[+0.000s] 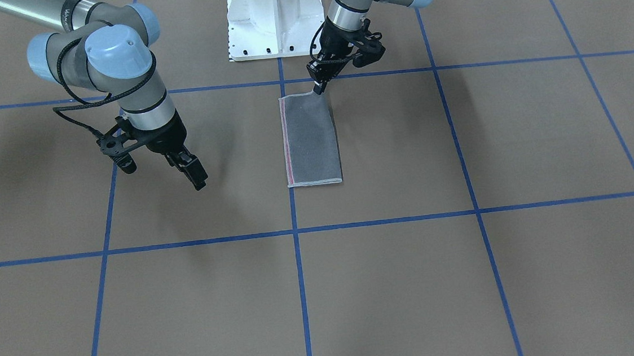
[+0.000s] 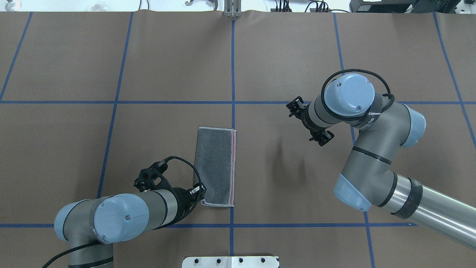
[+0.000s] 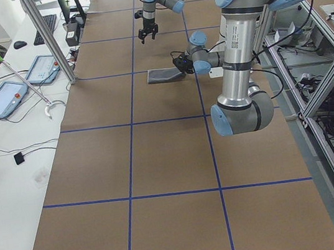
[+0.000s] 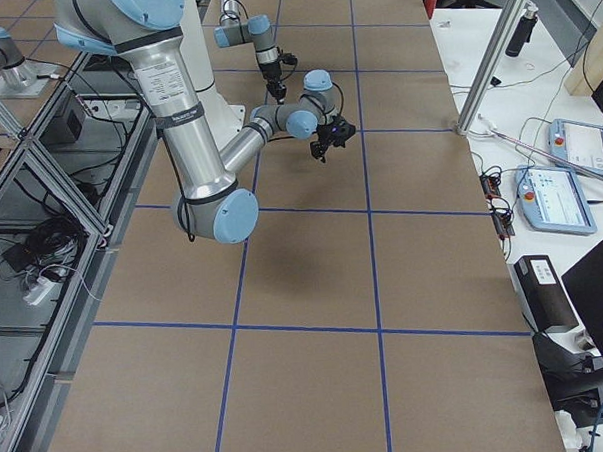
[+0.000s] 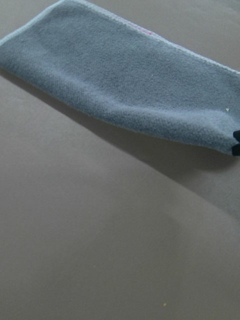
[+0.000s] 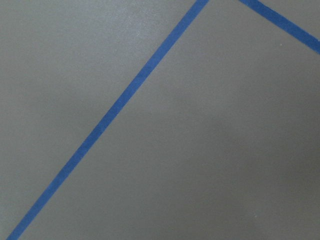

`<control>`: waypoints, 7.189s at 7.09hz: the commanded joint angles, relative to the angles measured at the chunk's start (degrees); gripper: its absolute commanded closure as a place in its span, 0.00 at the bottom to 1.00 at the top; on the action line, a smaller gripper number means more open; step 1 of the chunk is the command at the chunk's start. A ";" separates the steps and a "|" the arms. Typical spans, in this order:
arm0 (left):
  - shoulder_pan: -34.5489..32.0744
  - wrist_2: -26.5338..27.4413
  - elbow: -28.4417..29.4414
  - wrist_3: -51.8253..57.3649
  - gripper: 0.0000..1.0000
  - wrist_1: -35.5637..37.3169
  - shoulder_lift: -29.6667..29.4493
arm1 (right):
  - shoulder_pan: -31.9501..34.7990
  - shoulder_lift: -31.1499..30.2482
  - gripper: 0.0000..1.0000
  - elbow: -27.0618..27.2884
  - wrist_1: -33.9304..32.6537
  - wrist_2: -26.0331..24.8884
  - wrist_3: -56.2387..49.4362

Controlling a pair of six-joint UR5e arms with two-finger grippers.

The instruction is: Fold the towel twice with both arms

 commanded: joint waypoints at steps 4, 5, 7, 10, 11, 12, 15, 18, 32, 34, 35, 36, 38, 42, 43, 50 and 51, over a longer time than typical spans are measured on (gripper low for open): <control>-1.35 0.08 0.80 0.17 1.00 0.22 -2.82 | -0.07 -0.02 0.00 -0.15 0.00 -0.09 -0.02; -1.96 0.08 2.46 0.16 1.00 0.31 -4.57 | -0.07 -0.02 0.00 -0.23 0.00 -0.09 -0.02; -5.64 0.00 6.06 0.25 1.00 0.40 -9.32 | -0.07 -0.11 0.00 -0.23 0.00 -0.09 -0.02; -10.57 -0.27 10.63 0.34 1.00 0.14 -12.65 | -0.07 -0.46 0.00 -0.23 0.00 0.00 -0.19; -11.19 -0.27 12.65 0.17 1.00 0.22 -15.20 | -0.07 -0.46 0.00 -0.23 0.00 0.00 -0.19; -11.29 -0.27 14.93 -0.10 1.00 0.23 -17.40 | -0.07 -0.55 0.00 -0.23 0.00 0.00 -0.28; -14.70 -0.35 21.87 0.07 1.00 0.14 -22.51 | 0.72 -2.31 0.00 0.12 0.00 0.52 -3.26; -18.14 -2.20 26.02 0.34 1.00 -0.04 -24.45 | 0.72 -2.31 0.00 0.12 0.00 0.53 -3.53; -30.43 -19.40 25.35 3.15 0.00 -4.78 -21.41 | -0.25 9.44 0.00 -17.78 19.47 -1.84 -3.27; -32.81 -22.67 20.85 5.16 0.00 -4.79 -16.73 | -2.35 14.28 0.02 -19.74 19.95 -2.81 -3.71; -32.99 -22.68 20.84 5.26 0.00 -4.70 -16.72 | -2.53 16.13 0.05 -19.83 20.04 -2.99 -3.88; -33.17 -22.68 20.93 5.26 0.00 -4.70 -16.63 | -2.53 16.24 0.08 -20.18 20.04 -3.34 -5.62; -33.08 -22.68 20.84 5.17 0.00 -4.70 -16.72 | -2.88 17.80 0.09 -23.85 21.78 -6.66 -12.82; -33.17 -22.68 20.75 5.17 0.00 -4.61 -16.72 | -3.85 18.61 0.23 -27.66 28.65 -7.12 -15.92; -33.26 -22.68 20.75 5.17 0.00 -4.61 -16.72 | -4.03 18.61 0.26 -27.66 28.65 -7.12 -15.93; -34.40 -23.91 20.67 5.17 0.00 -4.61 -16.80 | -4.47 18.08 0.55 -28.27 28.65 -7.29 -16.01; -34.49 -23.91 20.67 5.26 0.00 -4.61 -16.80 | -4.47 17.99 0.61 -28.18 28.57 -7.29 -16.01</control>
